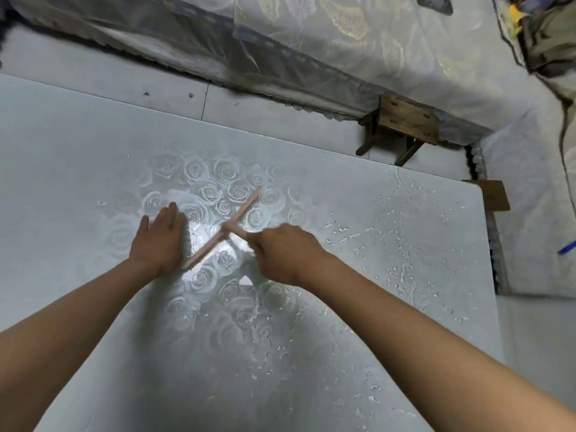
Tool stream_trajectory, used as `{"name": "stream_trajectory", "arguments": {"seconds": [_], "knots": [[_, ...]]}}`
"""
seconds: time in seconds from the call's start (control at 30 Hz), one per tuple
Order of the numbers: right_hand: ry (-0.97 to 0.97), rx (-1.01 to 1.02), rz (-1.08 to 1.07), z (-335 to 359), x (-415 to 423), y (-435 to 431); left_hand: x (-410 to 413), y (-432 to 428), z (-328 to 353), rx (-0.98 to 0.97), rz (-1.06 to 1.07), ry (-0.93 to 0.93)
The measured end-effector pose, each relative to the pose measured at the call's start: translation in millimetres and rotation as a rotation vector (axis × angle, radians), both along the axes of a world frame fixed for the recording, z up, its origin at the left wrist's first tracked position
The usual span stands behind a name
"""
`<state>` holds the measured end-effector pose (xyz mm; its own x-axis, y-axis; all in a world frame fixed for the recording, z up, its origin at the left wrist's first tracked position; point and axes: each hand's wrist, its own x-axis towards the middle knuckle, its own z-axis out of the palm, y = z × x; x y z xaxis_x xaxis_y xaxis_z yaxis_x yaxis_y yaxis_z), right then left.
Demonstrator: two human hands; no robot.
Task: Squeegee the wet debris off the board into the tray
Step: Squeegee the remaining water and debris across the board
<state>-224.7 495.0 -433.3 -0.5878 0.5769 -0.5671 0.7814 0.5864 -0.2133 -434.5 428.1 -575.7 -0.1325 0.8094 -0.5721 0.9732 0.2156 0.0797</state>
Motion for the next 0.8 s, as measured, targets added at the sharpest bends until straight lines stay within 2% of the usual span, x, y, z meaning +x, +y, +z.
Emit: {"name": "stream_trajectory", "arguments": {"seconds": [0.1, 0.2, 0.37, 0.43, 0.57, 0.67, 0.8], "knots": [[-0.003, -0.037, 0.017, -12.7, -2.2, -18.8, 11.8, -24.4, 3.1, -0.024, 0.018, -0.009], [-0.025, -0.122, -0.056, -6.4, 46.7, -53.4, 19.4, -45.1, 3.4, -0.042, -0.029, -0.025], [-0.172, -0.221, -0.139, 20.6, 106.1, -78.5, 30.2, -76.5, 11.2, -0.04, -0.037, -0.047], [-0.181, -0.184, -0.105, 27.6, 101.8, -84.1, 34.2, -86.5, 15.7, -0.068, -0.047, -0.032], [-0.004, -0.058, 0.037, 23.6, 32.6, -104.5, 34.4, -108.5, 20.6, -0.019, -0.001, -0.057], [0.021, -0.033, 0.07, 6.6, -4.0, -114.2, 33.2, -126.8, 25.2, -0.04, 0.04, -0.055], [-0.059, -0.084, 0.065, -4.2, 32.9, -120.6, 29.8, -137.8, 27.9, -0.074, 0.009, -0.031]]}}
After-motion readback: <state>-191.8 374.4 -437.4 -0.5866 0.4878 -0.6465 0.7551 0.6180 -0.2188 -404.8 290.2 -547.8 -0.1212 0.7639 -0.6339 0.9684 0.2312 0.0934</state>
